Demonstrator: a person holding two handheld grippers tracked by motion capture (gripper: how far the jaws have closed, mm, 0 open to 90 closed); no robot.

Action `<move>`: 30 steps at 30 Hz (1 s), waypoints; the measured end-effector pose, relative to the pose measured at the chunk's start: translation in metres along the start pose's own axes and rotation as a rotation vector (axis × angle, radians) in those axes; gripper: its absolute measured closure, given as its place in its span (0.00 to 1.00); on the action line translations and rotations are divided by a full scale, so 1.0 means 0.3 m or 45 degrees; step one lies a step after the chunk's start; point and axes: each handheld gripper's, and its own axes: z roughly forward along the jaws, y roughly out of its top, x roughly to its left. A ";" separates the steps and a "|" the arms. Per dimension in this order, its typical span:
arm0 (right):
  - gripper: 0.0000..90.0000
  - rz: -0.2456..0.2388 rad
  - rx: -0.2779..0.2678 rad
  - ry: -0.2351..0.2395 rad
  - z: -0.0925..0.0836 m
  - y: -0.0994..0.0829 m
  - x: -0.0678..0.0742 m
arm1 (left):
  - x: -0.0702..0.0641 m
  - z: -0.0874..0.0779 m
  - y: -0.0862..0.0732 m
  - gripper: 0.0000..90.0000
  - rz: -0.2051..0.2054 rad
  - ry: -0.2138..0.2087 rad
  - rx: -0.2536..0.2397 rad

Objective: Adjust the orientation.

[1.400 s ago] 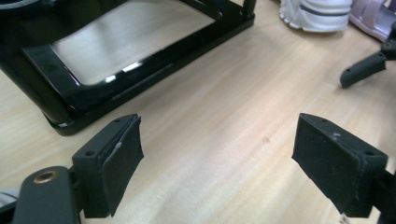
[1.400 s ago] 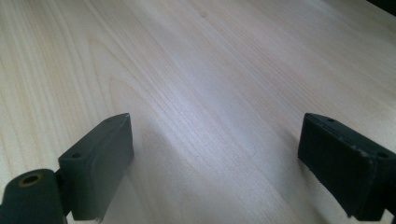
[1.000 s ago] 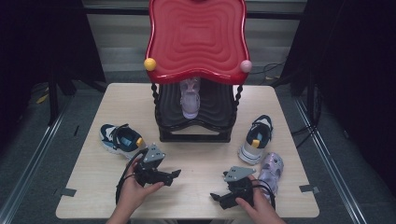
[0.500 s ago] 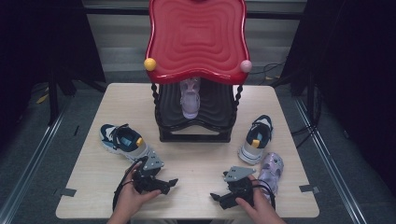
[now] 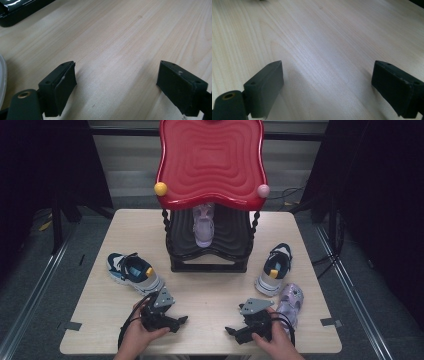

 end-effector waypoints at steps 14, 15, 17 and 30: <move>0.14 -0.023 0.072 0.029 -0.001 0.024 -0.007 | 0.010 -0.008 -0.017 0.15 0.011 -0.001 -0.018; 0.14 -0.032 0.088 0.036 -0.002 0.030 -0.010 | 0.009 -0.008 -0.017 0.15 0.010 -0.002 -0.017; 0.14 -0.028 0.106 0.050 -0.006 0.038 -0.017 | 0.008 -0.007 -0.017 0.14 0.005 -0.002 -0.023; 0.14 -0.054 0.130 0.110 -0.069 0.108 -0.041 | 0.008 -0.007 -0.017 0.14 0.007 -0.001 -0.022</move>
